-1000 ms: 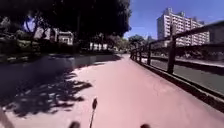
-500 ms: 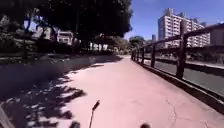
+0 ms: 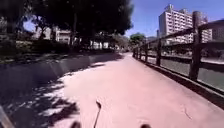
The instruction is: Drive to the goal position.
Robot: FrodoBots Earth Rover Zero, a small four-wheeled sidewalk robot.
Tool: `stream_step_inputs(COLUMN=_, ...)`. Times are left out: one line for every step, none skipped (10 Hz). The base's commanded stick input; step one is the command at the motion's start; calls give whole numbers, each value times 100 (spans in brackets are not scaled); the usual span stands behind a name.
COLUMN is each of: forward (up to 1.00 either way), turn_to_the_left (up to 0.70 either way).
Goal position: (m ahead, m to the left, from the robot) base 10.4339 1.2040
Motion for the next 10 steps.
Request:
stream_step_inputs(forward=85, turn_to_the_left=0)
stream_step_inputs(forward=85, turn_to_the_left=0)
stream_step_inputs(forward=85, turn_to_the_left=0)
stream_step_inputs(forward=85, turn_to_the_left=0)
stream_step_inputs(forward=85, turn_to_the_left=0)
stream_step_inputs(forward=85, turn_to_the_left=0)
stream_step_inputs(forward=85, turn_to_the_left=0)
stream_step_inputs(forward=85, turn_to_the_left=-2)
stream_step_inputs(forward=85, turn_to_the_left=-34)
stream_step_inputs(forward=85, turn_to_the_left=-34)
